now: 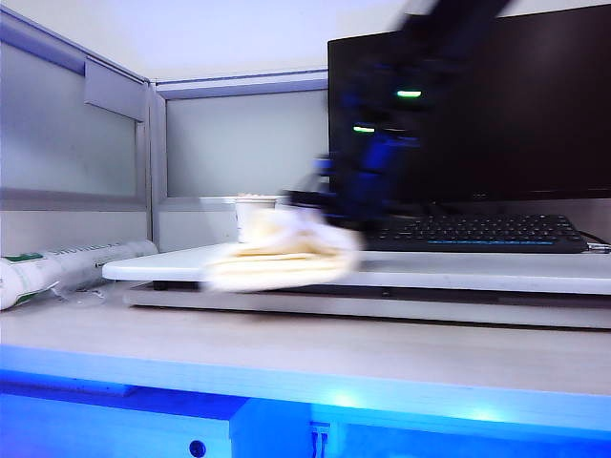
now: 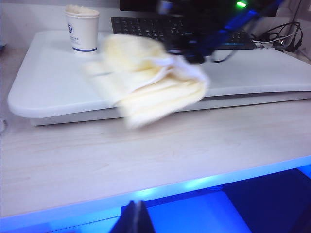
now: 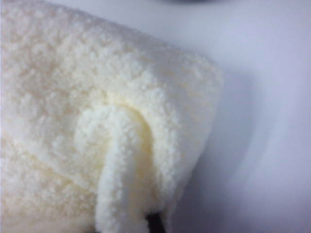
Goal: Wipe the tabletop with a clean cloth to remove dust and stains.
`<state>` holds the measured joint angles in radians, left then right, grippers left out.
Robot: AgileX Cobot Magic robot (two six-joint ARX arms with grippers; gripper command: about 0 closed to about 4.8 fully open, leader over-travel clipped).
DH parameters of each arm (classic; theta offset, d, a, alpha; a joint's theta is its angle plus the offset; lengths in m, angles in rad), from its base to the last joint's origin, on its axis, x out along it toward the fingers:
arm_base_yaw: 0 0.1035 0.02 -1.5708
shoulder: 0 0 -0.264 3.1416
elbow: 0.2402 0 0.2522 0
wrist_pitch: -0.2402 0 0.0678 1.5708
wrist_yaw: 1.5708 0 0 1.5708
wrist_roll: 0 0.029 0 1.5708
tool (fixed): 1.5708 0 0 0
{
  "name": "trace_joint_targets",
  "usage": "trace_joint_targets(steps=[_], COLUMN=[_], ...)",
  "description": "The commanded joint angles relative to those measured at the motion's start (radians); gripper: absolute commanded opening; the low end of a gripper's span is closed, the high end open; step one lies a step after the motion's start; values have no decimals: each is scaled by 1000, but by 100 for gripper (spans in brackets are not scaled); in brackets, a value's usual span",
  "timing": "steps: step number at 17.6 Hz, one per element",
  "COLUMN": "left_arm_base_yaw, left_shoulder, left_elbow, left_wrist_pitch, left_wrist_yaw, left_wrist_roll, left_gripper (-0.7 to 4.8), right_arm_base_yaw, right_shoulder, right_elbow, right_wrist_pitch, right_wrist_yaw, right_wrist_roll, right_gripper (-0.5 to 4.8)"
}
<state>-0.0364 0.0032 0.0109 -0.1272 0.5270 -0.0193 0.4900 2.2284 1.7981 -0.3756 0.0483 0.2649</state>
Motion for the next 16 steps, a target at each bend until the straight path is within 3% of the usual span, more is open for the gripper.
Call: trace_joint_targets(steps=[1,6,10,16], left_arm_base_yaw=[1,1,1,1], left_shoulder=[0,0,0,0], left_elbow=[-1,-1,-1,-1], left_wrist_pitch=[-20,-13,-13,-13], left_wrist_yaw=[9,9,8,8], left_wrist_roll=[0,0,0,1], left_gripper=[-5,-5,-5,-5], right_arm_base_yaw=[-2,-152,-314,-643], right_shoulder=[37,15,-164,-437], right_elbow=[25,6,-175,-414], right_wrist_pitch=[-156,-368,-294,-275], right_wrist_yaw=[-44,42,71,78], right_wrist_roll=[63,-17,-61,-175], right_gripper=[-9,-8,-9,-9])
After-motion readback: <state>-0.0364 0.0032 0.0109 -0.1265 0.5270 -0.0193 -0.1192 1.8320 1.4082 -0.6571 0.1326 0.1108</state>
